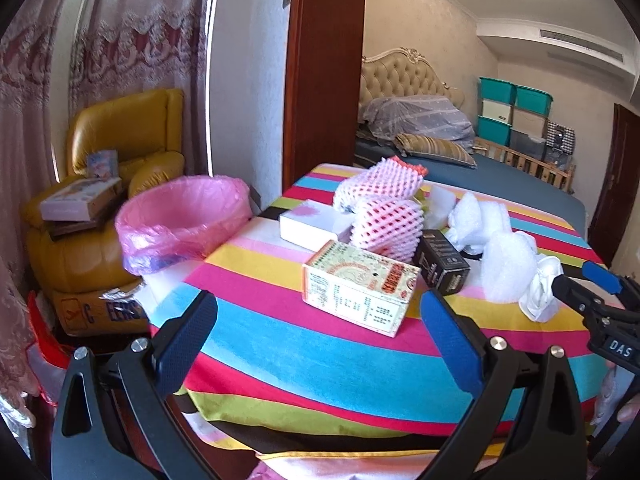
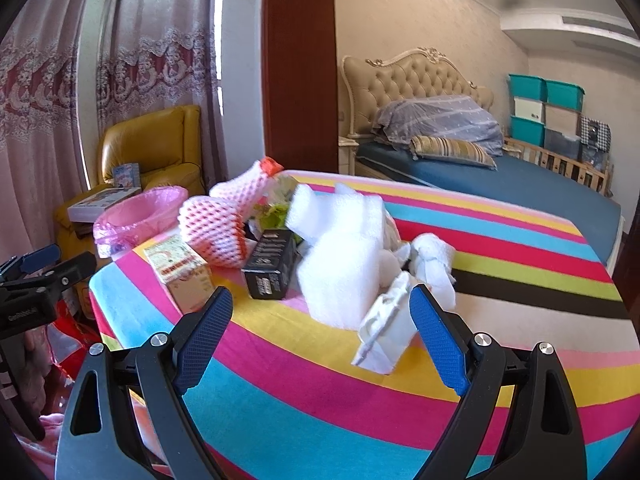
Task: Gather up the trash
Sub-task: 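Grasp the crumpled white paper packet with the right gripper, then grasp the beige medicine box with the left gripper while the right gripper holds the paper packet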
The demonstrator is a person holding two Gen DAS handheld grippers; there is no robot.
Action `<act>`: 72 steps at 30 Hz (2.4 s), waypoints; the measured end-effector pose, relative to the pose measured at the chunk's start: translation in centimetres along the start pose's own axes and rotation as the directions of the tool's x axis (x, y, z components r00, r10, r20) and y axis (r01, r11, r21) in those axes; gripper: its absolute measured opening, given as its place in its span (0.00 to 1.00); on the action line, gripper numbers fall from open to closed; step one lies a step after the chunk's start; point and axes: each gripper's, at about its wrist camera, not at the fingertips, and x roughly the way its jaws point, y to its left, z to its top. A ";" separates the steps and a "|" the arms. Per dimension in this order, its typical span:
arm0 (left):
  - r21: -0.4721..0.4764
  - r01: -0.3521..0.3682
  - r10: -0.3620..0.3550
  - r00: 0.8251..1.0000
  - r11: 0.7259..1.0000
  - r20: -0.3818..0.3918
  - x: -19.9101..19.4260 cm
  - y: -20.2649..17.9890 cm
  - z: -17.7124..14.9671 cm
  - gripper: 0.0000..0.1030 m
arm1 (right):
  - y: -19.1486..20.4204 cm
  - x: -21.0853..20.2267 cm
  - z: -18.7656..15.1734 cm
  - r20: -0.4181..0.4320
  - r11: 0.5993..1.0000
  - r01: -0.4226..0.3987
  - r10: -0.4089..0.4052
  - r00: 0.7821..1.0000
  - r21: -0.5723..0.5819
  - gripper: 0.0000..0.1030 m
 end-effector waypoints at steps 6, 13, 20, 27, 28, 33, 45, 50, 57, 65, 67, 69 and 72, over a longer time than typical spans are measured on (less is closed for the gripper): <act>0.017 0.002 -0.001 0.997 1.000 -0.076 2.5 0.2 0.1 0.96 | -1.6 1.1 -0.8 -0.032 0.999 0.035 -0.034 0.999 0.034 0.82; 0.012 0.023 -0.020 0.980 1.000 -0.198 6.4 1.0 -0.4 0.96 | -5.2 2.4 -1.3 -0.085 0.989 0.083 -0.073 0.994 0.119 0.82; 0.011 0.056 -0.052 0.973 0.998 -0.226 7.6 0.4 -0.8 0.96 | -4.5 4.3 -0.8 -0.144 0.991 0.051 -0.033 0.989 0.120 0.64; -0.041 0.086 -0.093 0.971 0.995 -0.219 7.9 -0.6 0.8 0.96 | -4.6 4.7 -1.1 -0.147 0.990 0.024 -0.004 0.989 0.139 0.31; -0.056 0.088 -0.099 0.970 0.994 -0.223 8.2 -0.8 1.0 0.96 | -4.6 4.5 -1.1 -0.134 0.990 0.017 0.002 0.991 0.140 0.29; -0.151 0.011 -0.047 0.971 0.988 -0.232 9.6 -2.0 1.7 0.96 | -4.8 4.0 -1.3 -0.112 0.989 0.009 0.008 0.994 0.147 0.29; -0.190 -0.170 0.111 0.951 0.967 -0.287 13.4 -4.8 3.3 0.94 | -5.2 3.2 -1.4 -0.068 0.985 -0.043 0.055 0.996 0.167 0.29; -0.125 -0.130 0.075 0.926 0.984 -0.371 13.9 -4.4 1.6 0.74 | -5.0 3.1 -1.4 -0.061 0.986 -0.056 0.067 0.996 0.157 0.29; -0.130 -0.102 0.045 0.923 0.986 -0.382 12.3 -1.1 0.6 0.62 | -3.9 2.9 -1.4 -0.067 0.986 -0.092 0.102 0.993 0.136 0.29; -0.088 -0.156 0.109 0.911 0.984 -0.398 11.3 4.2 -0.6 0.72 | -0.7 2.9 -0.9 -0.074 0.990 -0.131 0.135 0.988 0.058 0.29; -0.097 -0.146 0.095 0.911 0.985 -0.400 11.6 5.0 -0.7 0.72 | 0.5 3.0 -0.8 -0.081 0.989 -0.145 0.147 0.986 0.028 0.29; -0.092 -0.138 0.091 0.916 0.986 -0.392 12.0 5.5 -0.7 0.72 | 1.6 3.1 -0.6 -0.087 0.987 -0.162 0.161 0.983 -0.004 0.29; -0.074 -0.132 0.096 0.926 0.989 -0.365 12.2 5.3 -0.3 0.72 | 3.0 3.2 -0.4 -0.090 0.983 -0.172 0.166 0.982 -0.059 0.29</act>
